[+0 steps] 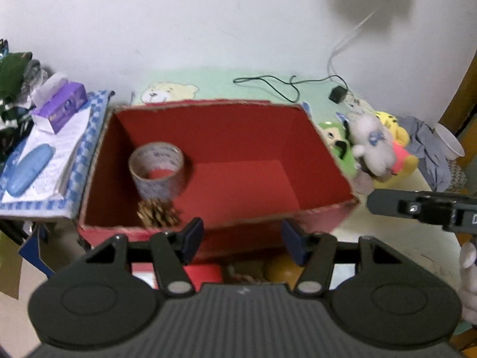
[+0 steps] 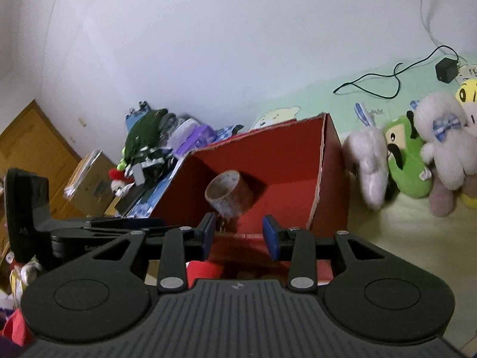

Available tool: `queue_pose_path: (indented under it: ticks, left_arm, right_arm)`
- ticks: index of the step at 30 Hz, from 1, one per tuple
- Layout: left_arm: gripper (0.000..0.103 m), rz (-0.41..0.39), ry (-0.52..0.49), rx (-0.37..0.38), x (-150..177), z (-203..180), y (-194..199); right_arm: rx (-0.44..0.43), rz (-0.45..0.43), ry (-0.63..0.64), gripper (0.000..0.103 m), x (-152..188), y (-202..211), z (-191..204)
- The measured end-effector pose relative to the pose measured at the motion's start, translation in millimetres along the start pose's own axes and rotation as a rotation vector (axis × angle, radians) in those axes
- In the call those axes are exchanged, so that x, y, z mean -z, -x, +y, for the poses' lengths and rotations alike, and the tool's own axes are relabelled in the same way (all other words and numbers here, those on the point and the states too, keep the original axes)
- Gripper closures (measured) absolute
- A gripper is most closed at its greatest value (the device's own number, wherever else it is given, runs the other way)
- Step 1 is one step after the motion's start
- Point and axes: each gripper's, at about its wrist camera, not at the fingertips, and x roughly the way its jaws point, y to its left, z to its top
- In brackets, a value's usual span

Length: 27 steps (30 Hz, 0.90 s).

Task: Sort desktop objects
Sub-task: 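Grasp the brown wooden gourd-shaped figure by its neck with the right gripper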

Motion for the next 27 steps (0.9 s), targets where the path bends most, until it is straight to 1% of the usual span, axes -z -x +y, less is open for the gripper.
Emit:
queue_pose_path:
  ticks: [1, 3, 6, 8, 9, 10, 11, 12, 18, 21, 24, 27]
  left_arm:
    - [0.043, 0.004, 0.001, 0.003, 3.9, -5.2, -0.3]
    - [0.045, 0.024, 0.006, 0.018, 13.0, -14.3, -2.4]
    - [0.046, 0.071, 0.035, 0.052, 27.0, -25.9, -13.1]
    - [0.049, 0.107, 0.053, 0.061, 36.7, -33.2, -21.0]
    - [0.049, 0.118, 0.058, 0.066, 41.1, -36.7, -23.4]
    - [0.049, 0.125, 0.062, 0.07, 45.4, -40.6, -25.9]
    - [0.049, 0.133, 0.064, 0.073, 49.8, -43.9, -28.3]
    - [0.049, 0.141, 0.066, 0.075, 53.4, -47.2, -31.5]
    - [0.049, 0.201, 0.085, 0.09, 70.4, -61.6, -56.3]
    - [0.049, 0.223, 0.079, 0.053, 74.7, -64.7, -70.1]
    - [0.049, 0.237, 0.097, 0.076, 76.3, -62.0, -79.6]
    - [0.049, 0.246, 0.074, 0.06, 75.3, -64.5, -87.8]
  right_arm:
    - [-0.005, 0.008, 0.007, 0.064, 3.3, 2.8, -0.4]
    - [0.002, 0.053, 0.036, 0.063, 13.7, 0.6, -5.3]
    - [0.013, 0.09, 0.037, 0.063, 22.9, -2.0, -12.6]
    - [0.027, 0.131, 0.008, 0.063, 32.1, -6.6, -23.9]
    - [0.029, 0.15, -0.006, 0.063, 36.4, -8.9, -29.4]
    - [0.044, 0.187, -0.032, 0.063, 45.0, -14.4, -39.9]
    - [0.044, 0.187, -0.032, 0.063, 45.0, -14.4, -39.9]
    - [0.045, 0.218, -0.057, 0.063, 51.1, -19.1, -47.9]
    - [0.012, 0.269, -0.14, 0.063, 59.6, -27.6, -62.0]
    - [-0.024, 0.299, -0.188, 0.063, 61.6, -34.7, -68.2]
    - [-0.05, 0.331, -0.194, 0.062, 60.8, -46.5, -67.7]
    - [-0.058, 0.345, -0.179, 0.06, 60.3, -53.7, -63.8]
